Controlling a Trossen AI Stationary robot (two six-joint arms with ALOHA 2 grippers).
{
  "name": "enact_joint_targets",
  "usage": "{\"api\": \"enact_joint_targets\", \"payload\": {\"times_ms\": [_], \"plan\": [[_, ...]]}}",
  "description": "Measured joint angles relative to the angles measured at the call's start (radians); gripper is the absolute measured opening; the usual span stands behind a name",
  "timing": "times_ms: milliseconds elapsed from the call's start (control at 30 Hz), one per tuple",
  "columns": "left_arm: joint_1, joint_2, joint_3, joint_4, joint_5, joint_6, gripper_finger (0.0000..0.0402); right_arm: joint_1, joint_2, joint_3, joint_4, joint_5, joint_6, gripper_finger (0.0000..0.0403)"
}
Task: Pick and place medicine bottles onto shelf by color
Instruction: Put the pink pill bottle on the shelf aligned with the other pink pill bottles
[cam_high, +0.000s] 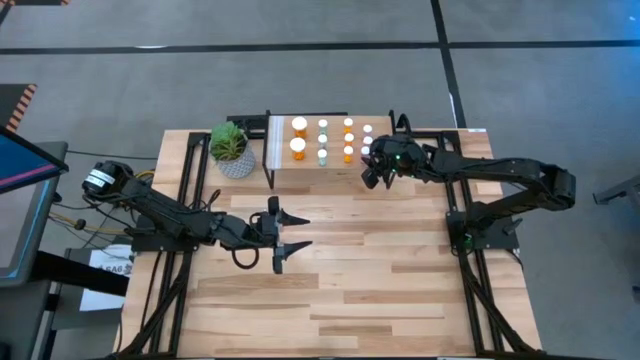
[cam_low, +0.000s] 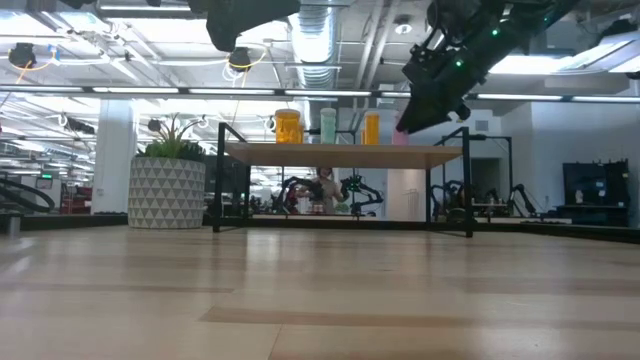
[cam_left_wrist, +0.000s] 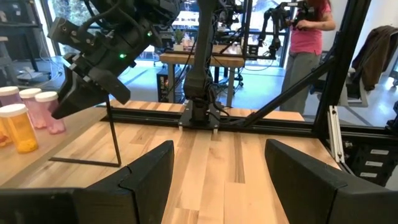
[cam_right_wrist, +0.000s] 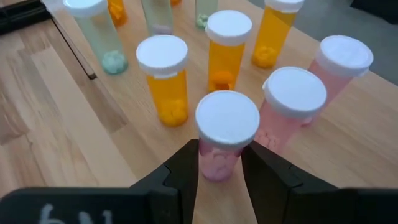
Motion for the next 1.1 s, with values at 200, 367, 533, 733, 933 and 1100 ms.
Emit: {"api": "enact_joint_targets", "payload": {"times_ms": [200, 367, 533, 733, 933, 1100], "plan": [[0.0, 0.0, 0.0, 0.0, 0.0, -0.004, 0.024, 0.0, -0.001, 0.0, -0.019, 0.003, 0.0, 0.0142], [0.0, 0.0, 0.0, 0.0, 0.0, -0.004, 0.024, -0.003, -0.001, 0.002, -0.032, 0.014, -0.001, 0.014], [0.0, 0.0, 0.0, 0.0, 0.0, -0.004, 0.024, -0.013, -0.002, 0.013, -0.063, 0.021, -0.002, 0.0139], [0.0, 0.0, 0.0, 0.0, 0.0, -0.004, 0.024, -0.012, -0.002, 0.013, -0.063, 0.021, 0.0, 0.0145], [0.0, 0.0, 0.0, 0.0, 0.0, -0.004, 0.024, -0.003, -0.002, 0.013, -0.065, 0.018, 0.0, 0.0152], [0.0, 0.0, 0.0, 0.0, 0.0, -0.004, 0.024, -0.002, -0.002, 0.013, -0.062, -0.004, 0.0, 0.0169]]}}
